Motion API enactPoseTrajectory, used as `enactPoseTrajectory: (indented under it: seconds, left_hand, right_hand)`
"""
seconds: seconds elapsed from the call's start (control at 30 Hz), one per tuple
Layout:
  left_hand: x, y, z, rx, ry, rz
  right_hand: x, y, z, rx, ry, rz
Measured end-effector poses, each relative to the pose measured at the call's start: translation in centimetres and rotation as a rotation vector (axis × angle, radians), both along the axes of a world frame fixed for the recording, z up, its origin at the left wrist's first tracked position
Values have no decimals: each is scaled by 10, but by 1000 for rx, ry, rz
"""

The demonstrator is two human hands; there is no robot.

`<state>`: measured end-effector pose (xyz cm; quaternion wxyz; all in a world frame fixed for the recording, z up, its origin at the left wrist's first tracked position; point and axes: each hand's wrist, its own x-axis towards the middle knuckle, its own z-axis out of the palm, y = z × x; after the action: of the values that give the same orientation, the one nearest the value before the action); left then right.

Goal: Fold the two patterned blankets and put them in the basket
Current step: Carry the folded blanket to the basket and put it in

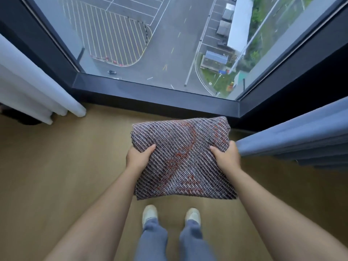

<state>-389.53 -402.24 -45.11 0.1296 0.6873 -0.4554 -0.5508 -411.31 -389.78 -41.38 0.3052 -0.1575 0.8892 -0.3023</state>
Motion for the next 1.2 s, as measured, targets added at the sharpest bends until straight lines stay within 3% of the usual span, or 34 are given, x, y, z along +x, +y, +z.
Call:
enactPoseTrajectory:
  seconds: [0.27, 0.57, 0.87, 1.2]
  left_hand:
    - [-33, -3, -153, -7, -22, 66]
    - [-14, -15, -305, -18, -158, 91]
    - [-3, -38, -366, -151, -361, 9]
    - [-2, -21, -403, -463, -264, -69]
  right_hand:
    - [-45, -26, -154, 50, 17, 118]
    - [-28, -33, -311, 73, -25, 184]
    - [-16, -49, -386, 176, 49, 223]
    - [2, -53, -441, 107, 250, 300]
